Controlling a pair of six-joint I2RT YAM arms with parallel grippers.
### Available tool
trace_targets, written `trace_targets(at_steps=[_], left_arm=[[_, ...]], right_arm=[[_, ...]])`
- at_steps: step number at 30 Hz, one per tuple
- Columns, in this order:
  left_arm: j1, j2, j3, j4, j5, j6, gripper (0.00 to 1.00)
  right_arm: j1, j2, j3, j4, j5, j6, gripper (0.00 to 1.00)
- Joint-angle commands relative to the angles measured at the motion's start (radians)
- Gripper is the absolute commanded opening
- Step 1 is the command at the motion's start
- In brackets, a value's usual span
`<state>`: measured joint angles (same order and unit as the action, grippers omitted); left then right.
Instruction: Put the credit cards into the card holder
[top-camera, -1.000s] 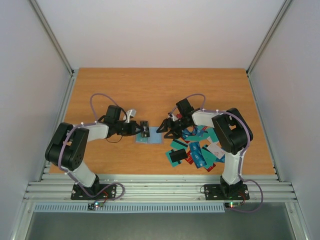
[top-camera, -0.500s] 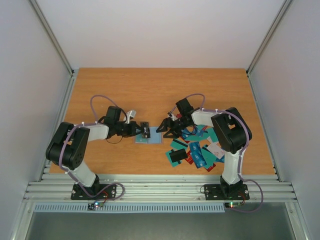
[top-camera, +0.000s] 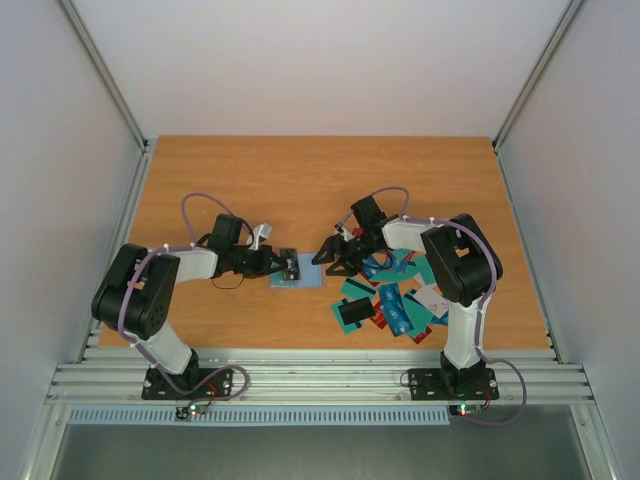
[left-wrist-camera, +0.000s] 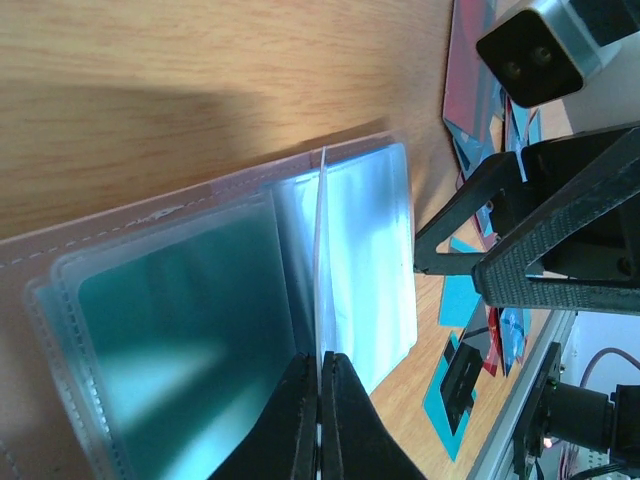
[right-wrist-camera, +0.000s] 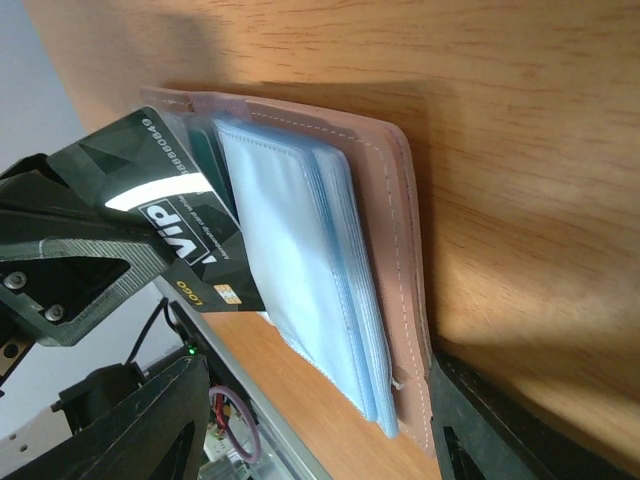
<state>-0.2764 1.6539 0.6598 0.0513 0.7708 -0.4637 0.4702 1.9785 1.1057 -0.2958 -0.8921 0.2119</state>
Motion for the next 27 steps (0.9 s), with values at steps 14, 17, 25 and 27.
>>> trace_targets(at_steps=[14,17,25,27], left_arm=[[0.003,0.078,0.063,-0.145,-0.001,-0.070,0.00],[0.002,0.078,0.068,-0.144,-0.006,-0.107,0.00],[0.002,0.068,0.072,-0.145,-0.014,-0.186,0.00],[0.002,0.061,0.069,-0.149,-0.016,-0.205,0.00]], right_arm=[[-0.002,0.048,0.016,0.004,0.005,-0.005,0.61],[-0.004,0.050,0.016,0.005,0.003,-0.006,0.61],[-0.004,0.057,0.020,0.004,-0.004,-0.007,0.60],[-0.004,0.058,0.022,0.006,-0.005,-0.006,0.60]])
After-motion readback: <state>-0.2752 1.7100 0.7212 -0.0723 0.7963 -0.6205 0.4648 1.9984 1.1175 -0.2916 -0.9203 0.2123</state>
